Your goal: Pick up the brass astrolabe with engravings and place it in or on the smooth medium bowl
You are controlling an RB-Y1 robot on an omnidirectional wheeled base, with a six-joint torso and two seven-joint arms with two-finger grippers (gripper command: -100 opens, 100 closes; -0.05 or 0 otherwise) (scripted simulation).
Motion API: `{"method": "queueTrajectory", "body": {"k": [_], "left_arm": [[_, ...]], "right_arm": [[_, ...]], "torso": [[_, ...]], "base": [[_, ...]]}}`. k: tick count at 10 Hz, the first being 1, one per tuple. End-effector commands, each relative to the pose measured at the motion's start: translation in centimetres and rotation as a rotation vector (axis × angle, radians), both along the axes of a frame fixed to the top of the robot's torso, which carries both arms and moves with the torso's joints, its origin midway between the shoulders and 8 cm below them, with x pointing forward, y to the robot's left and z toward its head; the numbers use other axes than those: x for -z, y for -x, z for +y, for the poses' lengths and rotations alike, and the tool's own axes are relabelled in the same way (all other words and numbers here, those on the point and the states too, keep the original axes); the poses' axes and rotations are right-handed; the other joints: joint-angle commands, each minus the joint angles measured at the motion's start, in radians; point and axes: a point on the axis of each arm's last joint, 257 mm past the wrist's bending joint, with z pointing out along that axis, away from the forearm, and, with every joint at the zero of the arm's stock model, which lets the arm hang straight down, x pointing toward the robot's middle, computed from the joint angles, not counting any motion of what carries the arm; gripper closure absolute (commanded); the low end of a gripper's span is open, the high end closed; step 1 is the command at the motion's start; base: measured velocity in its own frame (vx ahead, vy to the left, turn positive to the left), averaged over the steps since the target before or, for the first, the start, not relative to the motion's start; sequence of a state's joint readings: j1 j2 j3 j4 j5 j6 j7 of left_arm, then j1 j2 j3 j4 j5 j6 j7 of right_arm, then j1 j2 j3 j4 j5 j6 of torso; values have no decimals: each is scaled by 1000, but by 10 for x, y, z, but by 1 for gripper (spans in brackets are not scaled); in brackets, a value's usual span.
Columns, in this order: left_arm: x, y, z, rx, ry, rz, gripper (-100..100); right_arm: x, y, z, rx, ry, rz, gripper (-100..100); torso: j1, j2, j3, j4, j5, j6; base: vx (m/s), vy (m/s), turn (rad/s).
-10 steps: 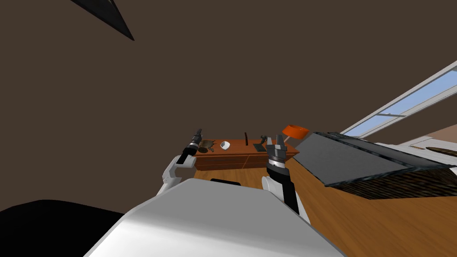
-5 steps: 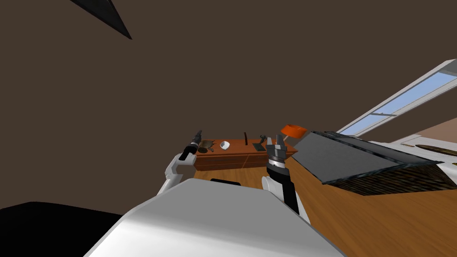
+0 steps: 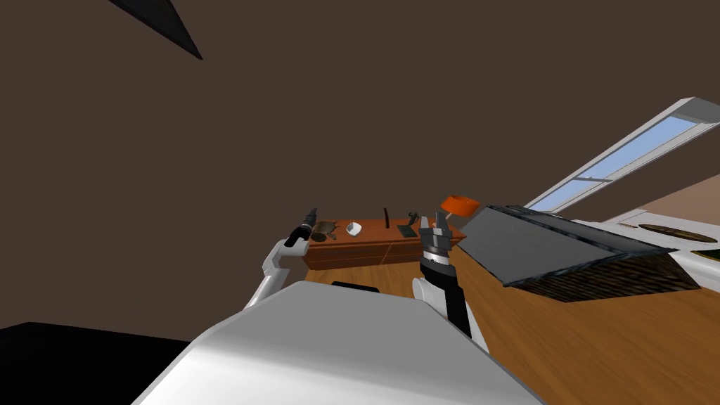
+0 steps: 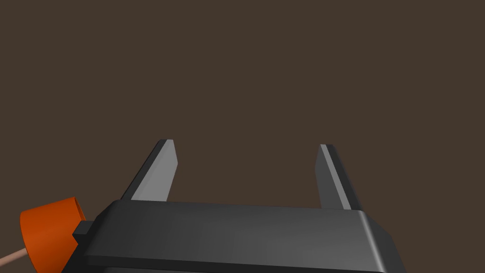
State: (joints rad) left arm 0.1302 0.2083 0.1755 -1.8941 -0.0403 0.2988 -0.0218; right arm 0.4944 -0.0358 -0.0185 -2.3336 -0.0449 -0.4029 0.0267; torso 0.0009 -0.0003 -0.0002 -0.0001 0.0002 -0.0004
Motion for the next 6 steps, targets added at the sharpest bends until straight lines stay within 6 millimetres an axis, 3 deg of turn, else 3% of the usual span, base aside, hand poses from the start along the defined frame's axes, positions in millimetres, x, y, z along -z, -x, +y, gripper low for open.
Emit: {"method": "queueTrajectory", "body": {"k": [1, 6], "left_arm": [[16, -4, 12, -28, 7, 56, -100], [47, -4, 26, -69, 31, 171, -100]], "right_arm": [[0, 0, 0, 0, 0, 0, 0], [0, 0, 0, 0, 0, 0, 0]], "torso": [[0, 0, 0, 0, 0, 0], [0, 0, 0, 0, 0, 0]], "base": [[-1, 17, -48], [2, 10, -23]]}}
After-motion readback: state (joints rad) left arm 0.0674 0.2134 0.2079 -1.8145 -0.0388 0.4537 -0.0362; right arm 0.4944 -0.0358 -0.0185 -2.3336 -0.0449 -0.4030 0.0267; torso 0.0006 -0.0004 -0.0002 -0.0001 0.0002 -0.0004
